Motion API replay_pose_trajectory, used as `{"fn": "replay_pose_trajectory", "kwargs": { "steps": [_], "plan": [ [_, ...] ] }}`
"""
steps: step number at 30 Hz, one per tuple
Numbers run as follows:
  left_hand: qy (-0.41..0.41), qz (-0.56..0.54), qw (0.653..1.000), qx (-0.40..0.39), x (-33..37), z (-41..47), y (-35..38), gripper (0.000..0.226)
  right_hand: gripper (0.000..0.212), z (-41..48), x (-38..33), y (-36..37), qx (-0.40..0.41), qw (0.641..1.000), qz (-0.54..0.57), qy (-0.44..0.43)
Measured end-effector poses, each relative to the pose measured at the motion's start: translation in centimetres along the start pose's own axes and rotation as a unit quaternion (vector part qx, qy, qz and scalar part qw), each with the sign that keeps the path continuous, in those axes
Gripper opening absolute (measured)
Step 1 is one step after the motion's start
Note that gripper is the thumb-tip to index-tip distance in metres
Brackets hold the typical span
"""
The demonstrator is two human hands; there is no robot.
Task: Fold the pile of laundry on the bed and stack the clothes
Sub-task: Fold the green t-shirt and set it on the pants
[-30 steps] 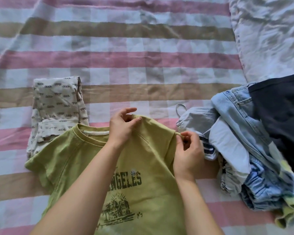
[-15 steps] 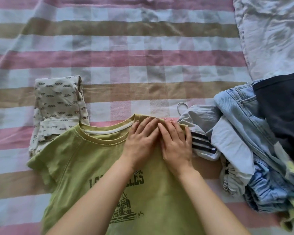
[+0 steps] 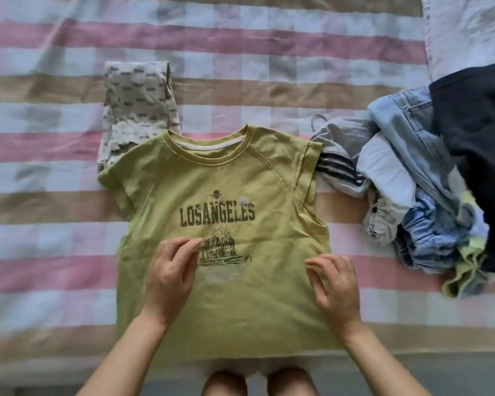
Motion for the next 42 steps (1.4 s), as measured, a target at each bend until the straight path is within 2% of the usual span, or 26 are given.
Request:
{"fn": "replay_pose_trajectory", "kwargs": {
  "steps": [3,6,10,12,13,15,16,18,21,24,26,28,30,33,35,36,39,40,42],
  "plan": [
    [-0.044,-0.012,0.999,-0.030,-2.1,-7.6,0.4,0.044,0.026,-5.9,1.4,1.0,-0.076,0.997,-0.014,-0.015],
    [-0.055,-0.001,0.997,-0.048,-3.9,-12.4,1.6,0.053,0.041,-9.0,2.9,1.7,-0.117,0.990,-0.068,-0.048],
    [-0.025,0.069,0.996,-0.059,-5.4,-16.2,3.5,0.049,0.042,-11.2,4.3,3.0,-0.160,0.970,-0.149,-0.105],
    [-0.004,0.118,0.991,-0.056,-5.9,-17.3,4.4,0.053,0.062,-11.8,4.7,3.7,-0.164,0.966,-0.162,-0.115],
    [0.001,0.136,0.990,-0.047,-6.1,-17.6,4.5,0.054,0.065,-11.8,4.8,3.9,-0.161,0.967,-0.158,-0.116],
    [0.007,0.160,0.987,-0.023,-6.2,-17.9,4.6,0.051,0.057,-12.0,4.8,3.8,-0.141,0.970,-0.149,-0.126],
    [0.011,0.164,0.986,-0.014,-6.2,-18.1,4.7,0.048,0.047,-12.1,4.8,3.7,-0.127,0.972,-0.146,-0.129],
    [0.019,0.172,0.985,-0.003,-6.2,-18.6,4.6,0.044,0.020,-12.3,4.7,3.2,-0.111,0.978,-0.130,-0.121],
    [0.004,0.180,0.984,0.014,-6.6,-19.3,4.0,0.043,0.028,-11.9,4.8,2.1,-0.111,0.986,-0.098,-0.079],
    [-0.035,0.183,0.982,0.026,-7.6,-19.8,3.0,0.044,0.035,-11.1,5.1,0.9,-0.115,0.992,-0.016,-0.048],
    [-0.055,0.187,0.981,0.017,-8.0,-20.0,2.5,0.043,0.009,-10.6,5.4,0.2,-0.099,0.992,0.077,0.003],
    [-0.056,0.192,0.980,0.011,-8.1,-20.1,2.2,0.040,0.032,-10.2,5.9,0.0,-0.089,0.981,0.157,0.072],
    [-0.043,0.180,0.983,0.011,-8.1,-19.8,1.8,0.034,0.027,-10.0,6.5,-0.1,-0.089,0.967,0.209,0.116],
    [-0.021,0.107,0.994,0.001,-8.4,-18.8,0.8,0.022,0.019,-9.9,6.7,-0.2,-0.100,0.952,0.247,0.151],
    [-0.076,-0.021,0.997,0.010,-8.9,-18.4,-0.2,0.017,0.022,-9.8,6.5,-0.4,-0.112,0.945,0.267,0.155],
    [-0.128,-0.112,0.985,0.022,-9.4,-18.3,-0.6,0.021,0.025,-9.7,6.3,-0.6,-0.120,0.939,0.278,0.163],
    [-0.243,-0.366,0.897,0.046,-9.9,-18.3,-0.9,0.020,0.026,-10.0,6.4,-1.3,-0.135,0.928,0.295,0.183],
    [-0.257,-0.397,0.880,0.050,-9.9,-18.4,-1.1,0.017,0.024,-10.1,6.4,-1.5,-0.142,0.925,0.298,0.189],
    [-0.274,-0.411,0.869,0.041,-9.6,-18.8,-1.6,0.017,0.019,-11.0,6.4,-1.9,-0.156,0.919,0.296,0.208]
  ]
}}
Point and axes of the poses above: each hand's wrist, its own z-axis towards the middle knuckle, its own y-axis out of the palm, x = y × z, the point moved 5 cm from there along z, towards the middle knuckle, and after that the axes turned 14 degrees about -x, right-handed, at the moved point
